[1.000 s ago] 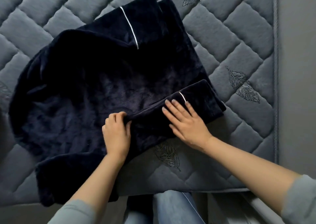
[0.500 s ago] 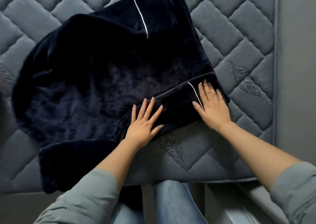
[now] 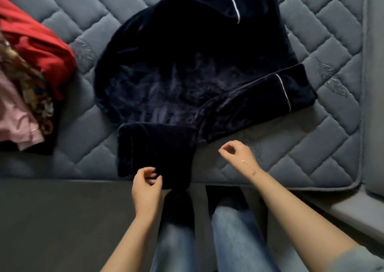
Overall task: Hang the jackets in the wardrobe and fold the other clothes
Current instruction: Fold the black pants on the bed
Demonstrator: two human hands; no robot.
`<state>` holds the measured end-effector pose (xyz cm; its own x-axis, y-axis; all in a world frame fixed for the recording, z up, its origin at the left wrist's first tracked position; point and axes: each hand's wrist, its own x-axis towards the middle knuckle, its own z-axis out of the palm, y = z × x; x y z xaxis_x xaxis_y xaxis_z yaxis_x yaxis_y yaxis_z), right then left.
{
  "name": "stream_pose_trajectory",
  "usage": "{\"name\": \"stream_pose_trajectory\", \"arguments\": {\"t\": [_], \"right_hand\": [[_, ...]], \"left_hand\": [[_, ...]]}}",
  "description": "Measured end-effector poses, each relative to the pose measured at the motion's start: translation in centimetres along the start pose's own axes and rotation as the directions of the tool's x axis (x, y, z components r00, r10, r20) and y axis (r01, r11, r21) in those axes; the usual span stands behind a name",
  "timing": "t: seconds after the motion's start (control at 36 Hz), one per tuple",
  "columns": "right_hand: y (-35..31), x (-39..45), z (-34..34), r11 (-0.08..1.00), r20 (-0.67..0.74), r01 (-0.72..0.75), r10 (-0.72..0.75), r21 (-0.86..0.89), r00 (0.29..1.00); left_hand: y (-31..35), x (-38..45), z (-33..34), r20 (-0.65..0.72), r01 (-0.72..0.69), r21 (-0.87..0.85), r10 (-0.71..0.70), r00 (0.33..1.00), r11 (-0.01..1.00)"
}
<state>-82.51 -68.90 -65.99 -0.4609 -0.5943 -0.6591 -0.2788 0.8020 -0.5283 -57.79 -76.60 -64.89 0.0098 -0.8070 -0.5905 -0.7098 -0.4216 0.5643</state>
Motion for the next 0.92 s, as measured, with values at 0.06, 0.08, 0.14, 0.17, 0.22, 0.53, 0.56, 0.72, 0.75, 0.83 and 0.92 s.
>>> {"name": "stream_pose_trajectory", "arguments": {"t": [0.06,0.08,0.14,0.17,0.22,0.53,0.56,0.72,0.75,0.83,0.92], "right_hand": [[-0.1,-1.0,3.2,0.985,0.194,-0.122,0.097,0.12,0.976],[-0.2,-1.6,4.8,0.971,0.26,-0.166,0.117,0.172,0.958],[-0.5,-2.6,7.8,0.951,0.321,-0.195,0.111,0.242,0.941],[-0.6,-2.9,9.0,0.95,0.318,-0.187,0.101,0.252,0.943],[-1.0,-3.0,11.2,0.953,0.274,-0.172,0.101,0.249,0.956],[-4.9,-4.7,8.5,0.94,0.104,0.045,-0.084,0.338,0.991],[-5.7,-4.5,7.1,0.949,0.06,0.092,-0.115,0.302,0.992],[-13.1,0.1,-0.6,0.937,-0.145,0.307,-0.285,0.165,0.948],[-14.6,1.5,-1.5,0.934,-0.167,0.333,-0.31,0.133,0.936],[-18.3,5.5,-2.8,0.937,-0.201,0.342,-0.324,0.067,0.925],[-19.7,7.3,-3.0,0.942,-0.231,0.326,-0.301,0.078,0.925]], "left_hand": [[-2.7,-0.7,-1.2,-0.091,0.137,0.019,-0.135,0.987,0.99],[-3.8,-0.7,-1.5,-0.092,0.209,0.026,-0.206,0.974,0.978],[-5.1,-0.4,-1.8,-0.029,0.31,0.038,-0.309,0.951,0.95],[-5.6,0.0,-1.7,0.011,0.326,0.049,-0.327,0.945,0.944],[-5.9,0.7,-1.5,0.092,0.316,0.058,-0.32,0.943,0.947],[-0.4,0.1,-4.7,0.467,0.276,-0.434,-0.047,0.883,0.857],[0.7,0.2,-5.2,0.457,0.258,-0.486,-0.009,0.889,0.835],[9.2,3.8,-6.6,0.46,0.312,-0.733,0.103,0.882,0.604],[10.5,4.9,-6.5,0.492,0.378,-0.763,0.093,0.866,0.525],[13.5,8.1,-5.9,0.53,0.493,-0.819,0.054,0.847,0.294],[13.9,10.6,-5.0,0.512,0.502,-0.849,0.022,0.859,0.166]]}}
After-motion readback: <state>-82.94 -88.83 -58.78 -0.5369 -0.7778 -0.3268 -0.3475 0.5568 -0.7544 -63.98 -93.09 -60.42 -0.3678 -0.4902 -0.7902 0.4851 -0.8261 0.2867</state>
